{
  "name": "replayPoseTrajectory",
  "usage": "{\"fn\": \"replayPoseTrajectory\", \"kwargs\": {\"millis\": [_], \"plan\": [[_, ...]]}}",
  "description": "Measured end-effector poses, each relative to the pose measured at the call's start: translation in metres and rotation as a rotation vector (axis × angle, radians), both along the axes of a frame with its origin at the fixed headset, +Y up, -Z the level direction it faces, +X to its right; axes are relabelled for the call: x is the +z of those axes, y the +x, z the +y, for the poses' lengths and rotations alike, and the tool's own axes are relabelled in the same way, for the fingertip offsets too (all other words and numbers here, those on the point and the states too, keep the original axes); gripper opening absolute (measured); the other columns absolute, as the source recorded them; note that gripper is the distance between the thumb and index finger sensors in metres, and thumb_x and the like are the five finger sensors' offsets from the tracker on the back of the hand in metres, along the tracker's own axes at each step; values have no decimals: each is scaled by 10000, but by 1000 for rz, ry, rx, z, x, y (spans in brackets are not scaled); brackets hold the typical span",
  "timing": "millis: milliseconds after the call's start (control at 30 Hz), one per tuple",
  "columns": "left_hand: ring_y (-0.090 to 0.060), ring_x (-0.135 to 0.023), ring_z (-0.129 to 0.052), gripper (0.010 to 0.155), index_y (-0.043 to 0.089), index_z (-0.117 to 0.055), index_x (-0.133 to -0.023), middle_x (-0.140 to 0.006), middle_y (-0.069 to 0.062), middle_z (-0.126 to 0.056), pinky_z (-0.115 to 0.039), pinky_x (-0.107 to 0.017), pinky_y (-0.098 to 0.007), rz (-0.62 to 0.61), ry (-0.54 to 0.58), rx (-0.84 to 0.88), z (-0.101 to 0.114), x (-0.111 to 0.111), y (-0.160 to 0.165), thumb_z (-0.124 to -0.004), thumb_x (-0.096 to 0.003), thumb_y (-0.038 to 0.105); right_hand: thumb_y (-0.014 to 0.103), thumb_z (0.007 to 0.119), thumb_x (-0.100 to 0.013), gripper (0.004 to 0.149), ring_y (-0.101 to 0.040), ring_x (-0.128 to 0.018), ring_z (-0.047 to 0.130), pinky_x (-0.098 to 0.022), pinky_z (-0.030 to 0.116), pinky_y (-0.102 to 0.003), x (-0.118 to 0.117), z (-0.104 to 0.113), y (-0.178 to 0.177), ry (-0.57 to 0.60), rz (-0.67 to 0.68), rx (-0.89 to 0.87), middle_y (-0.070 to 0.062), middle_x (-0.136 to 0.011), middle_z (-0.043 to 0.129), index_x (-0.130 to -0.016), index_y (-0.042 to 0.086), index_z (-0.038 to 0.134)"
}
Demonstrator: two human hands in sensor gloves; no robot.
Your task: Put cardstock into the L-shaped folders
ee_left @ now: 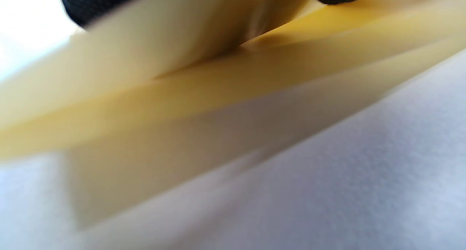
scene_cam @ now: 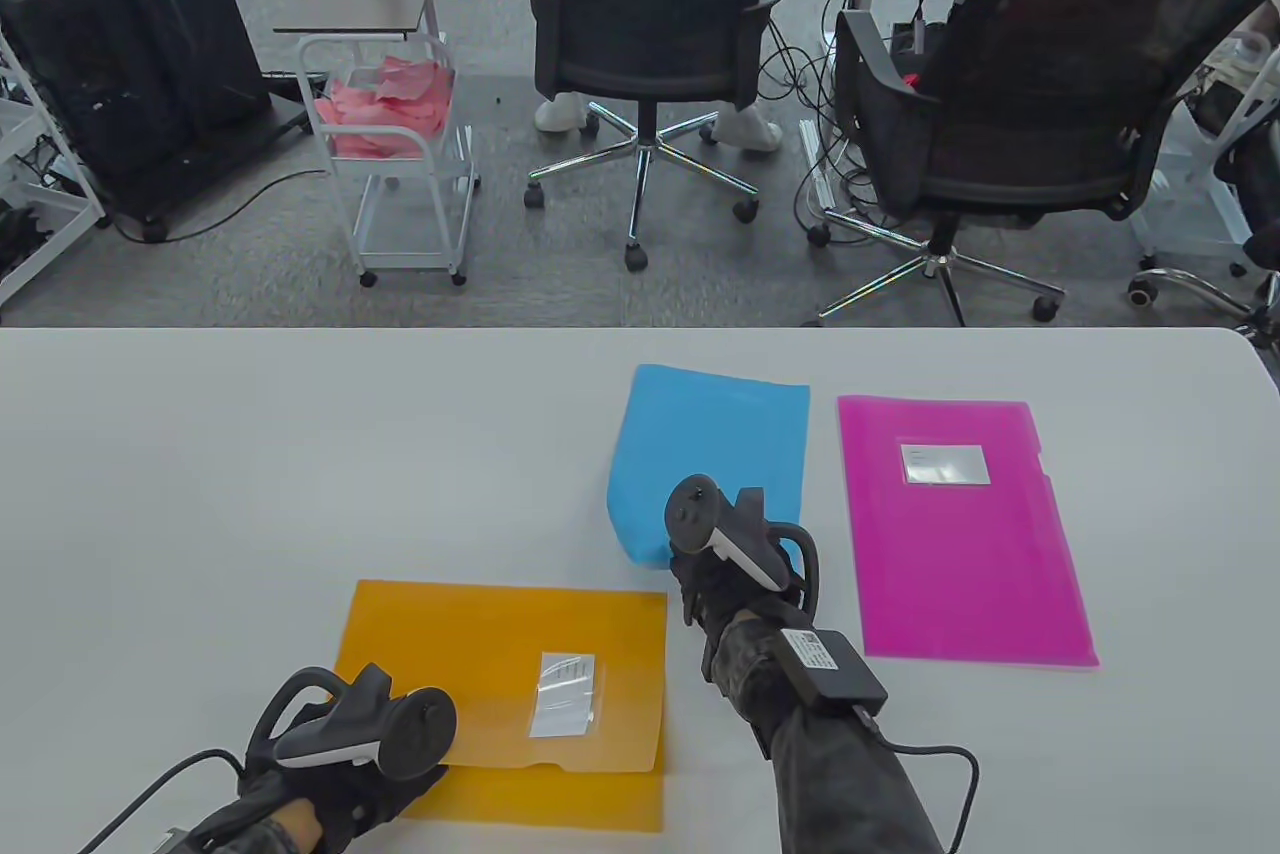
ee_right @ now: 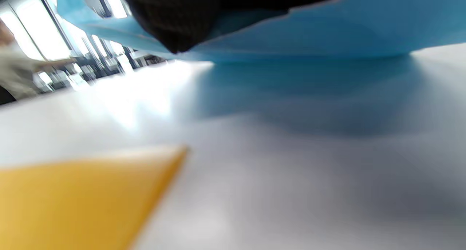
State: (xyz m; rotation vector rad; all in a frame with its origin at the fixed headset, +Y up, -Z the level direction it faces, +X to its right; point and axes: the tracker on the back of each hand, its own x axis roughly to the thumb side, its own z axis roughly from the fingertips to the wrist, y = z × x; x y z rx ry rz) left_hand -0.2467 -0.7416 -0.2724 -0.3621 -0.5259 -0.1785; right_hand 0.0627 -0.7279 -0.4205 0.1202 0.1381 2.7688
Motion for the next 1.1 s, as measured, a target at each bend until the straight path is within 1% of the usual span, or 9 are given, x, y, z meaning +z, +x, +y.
{"fn": "replayPoseTrajectory", "kwargs": {"millis": [67,133,200,267,400,533,667,933,1100], "plan": [[-421,-707,-996,521,218,-751,-930,-884,-142,-868,-821,-494,-554,16,91,21,1,0,-3,-683,-499,502,356,790,-336,469,-390,-697,844,-454,758,-545,18,29,16,96,45,-272,-160,-838,831,-761,160,761],[-409,-681,-1017,515,216,-762,-919,-862,-133,-889,-834,-472,-547,32,166,36,2,0,-4,-680,-495,497,361,781,-335,465,-388,-641,890,-403,797,-529,37,50,35,171,32,-510,-175,-793,866,-744,139,768],[-402,-645,-1040,509,209,-775,-905,-833,-130,-914,-849,-449,-538,58,240,57,2,1,-6,-675,-493,491,371,765,-349,467,-383,-589,923,-359,826,-507,53,63,59,197,12,-749,-195,-755,883,-739,115,758],[-396,-608,-1059,506,195,-788,-891,-805,-136,-933,-862,-424,-532,85,302,76,2,1,-8,-674,-490,481,374,753,-361,473,-379,-544,945,-318,845,-489,64,67,83,195,-1,-969,-216,-722,892,-738,88,747],[-392,-566,-1078,498,176,-802,-870,-770,-140,-954,-874,-396,-526,128,423,75,3,3,-11,-668,-489,468,385,728,-397,481,-358,-481,974,-267,872,-442,75,48,128,116,-71,-1295,-232,-681,898,-743,51,720],[-378,-539,-1094,497,161,-801,-862,-746,-140,-967,-889,-372,-514,142,502,53,5,5,-14,-657,-493,460,405,702,-435,483,-310,-451,997,-242,900,-378,78,29,155,52,-136,-1447,-219,-663,900,-753,42,696],[-379,-522,-1100,498,140,-799,-858,-732,-146,-973,-893,-362,-512,175,537,40,6,6,-15,-652,-498,450,405,699,-440,486,-286,-393,1015,-198,904,-352,79,22,165,-15,-197,-1552,-228,-641,902,-748,29,694],[-379,-524,-1100,501,134,-793,-862,-733,-148,-971,-893,-364,-510,204,526,29,4,4,-18,-645,-499,447,410,691,-449,478,-226,-331,1027,-164,904,-314,78,22,172,-119,-156,-1733,-206,-594,920,-737,28,693],[-378,-524,-1101,502,132,-791,-862,-735,-150,-970,-893,-364,-511,242,517,55,4,4,-22,-643,-499,446,417,686,-450,477,-211,-324,1033,-163,909,-303,74,15,165,-359,-45,-1682,-192,-584,929,-732,33,698]]}}
